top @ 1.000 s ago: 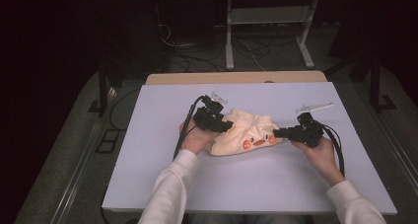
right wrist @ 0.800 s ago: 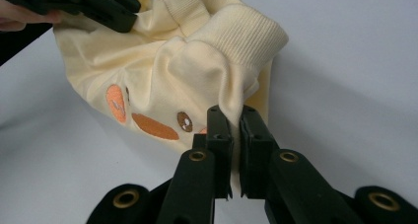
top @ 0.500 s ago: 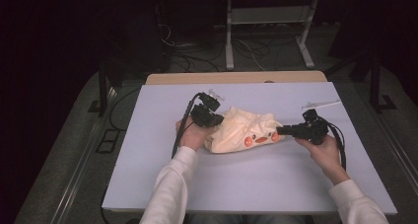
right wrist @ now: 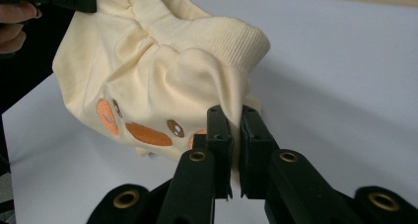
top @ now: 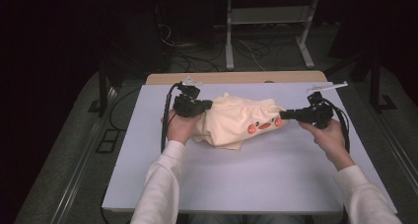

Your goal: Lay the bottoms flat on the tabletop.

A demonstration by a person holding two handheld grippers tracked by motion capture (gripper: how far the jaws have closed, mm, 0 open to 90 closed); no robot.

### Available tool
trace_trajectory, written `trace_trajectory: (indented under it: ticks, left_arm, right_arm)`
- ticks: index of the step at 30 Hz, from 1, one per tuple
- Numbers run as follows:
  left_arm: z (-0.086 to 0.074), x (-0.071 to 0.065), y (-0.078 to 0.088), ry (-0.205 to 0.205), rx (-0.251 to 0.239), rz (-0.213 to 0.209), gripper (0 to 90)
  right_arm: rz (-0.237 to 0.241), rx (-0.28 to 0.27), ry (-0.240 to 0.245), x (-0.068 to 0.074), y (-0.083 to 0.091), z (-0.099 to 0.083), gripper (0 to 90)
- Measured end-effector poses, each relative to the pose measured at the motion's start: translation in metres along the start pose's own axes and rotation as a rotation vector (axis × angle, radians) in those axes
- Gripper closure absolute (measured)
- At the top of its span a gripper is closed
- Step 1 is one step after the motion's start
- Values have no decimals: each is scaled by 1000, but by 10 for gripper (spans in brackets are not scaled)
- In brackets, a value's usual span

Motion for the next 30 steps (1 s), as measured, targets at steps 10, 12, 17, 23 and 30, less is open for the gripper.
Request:
trace_trajectory:
  ticks: [10,12,17,23,30]
  left_arm:
    - [33,21,15,15,-72,43,889]
    - [42,26,16,8,-84,59,888]
    - [54,41,14,14,-101,83,888]
    - [54,57,3,31,-95,100,888]
    - [53,64,-8,45,-104,98,888]
  right_arm:
    - [-40,9,40,-4,-1,51,836]
    - [-47,13,42,-5,-4,62,836]
    - [-64,25,44,-12,-15,83,835]
    - [-78,27,35,-21,-29,95,835]
    - [-88,4,20,-29,-38,95,835]
Point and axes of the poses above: each handheld gripper's, and its own axes: y roughly backward along the jaws, z roughly out of its top, x roughly to its left, the point moved 7 cm from there along -y, roughly forward along the jaws, and after that the axes turned 1 degree about -z, right-handed, at the moved point
